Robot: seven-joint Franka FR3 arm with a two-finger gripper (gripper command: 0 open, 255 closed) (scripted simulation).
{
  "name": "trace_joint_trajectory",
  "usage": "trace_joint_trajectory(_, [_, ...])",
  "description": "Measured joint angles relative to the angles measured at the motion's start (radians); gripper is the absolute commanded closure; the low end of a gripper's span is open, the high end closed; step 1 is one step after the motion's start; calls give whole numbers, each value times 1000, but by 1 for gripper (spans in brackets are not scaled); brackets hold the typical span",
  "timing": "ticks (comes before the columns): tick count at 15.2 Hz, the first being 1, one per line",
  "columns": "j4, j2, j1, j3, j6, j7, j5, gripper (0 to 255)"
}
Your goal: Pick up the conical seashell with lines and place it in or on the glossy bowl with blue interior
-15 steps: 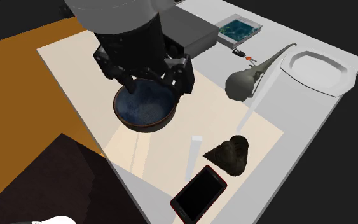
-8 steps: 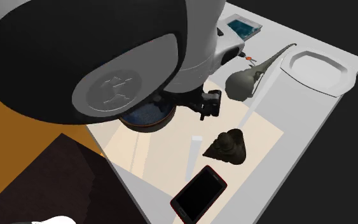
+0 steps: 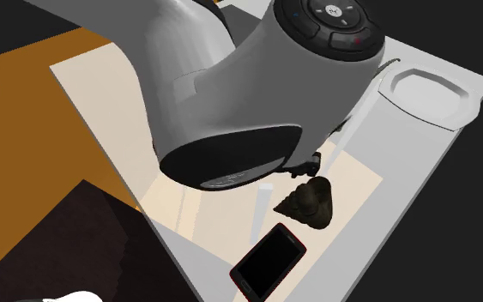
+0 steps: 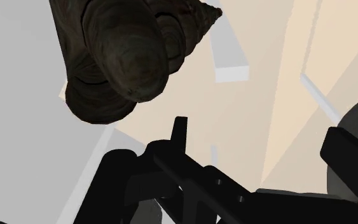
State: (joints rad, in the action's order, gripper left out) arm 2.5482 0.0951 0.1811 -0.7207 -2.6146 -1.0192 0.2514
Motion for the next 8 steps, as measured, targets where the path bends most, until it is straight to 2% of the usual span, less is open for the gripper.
trace_joint_trajectory(6, [-11, -112, 35, -5, -56, -142, 191, 0])
trace_joint_trajectory(8, [-15, -125, 36, -2, -59, -159, 214, 0])
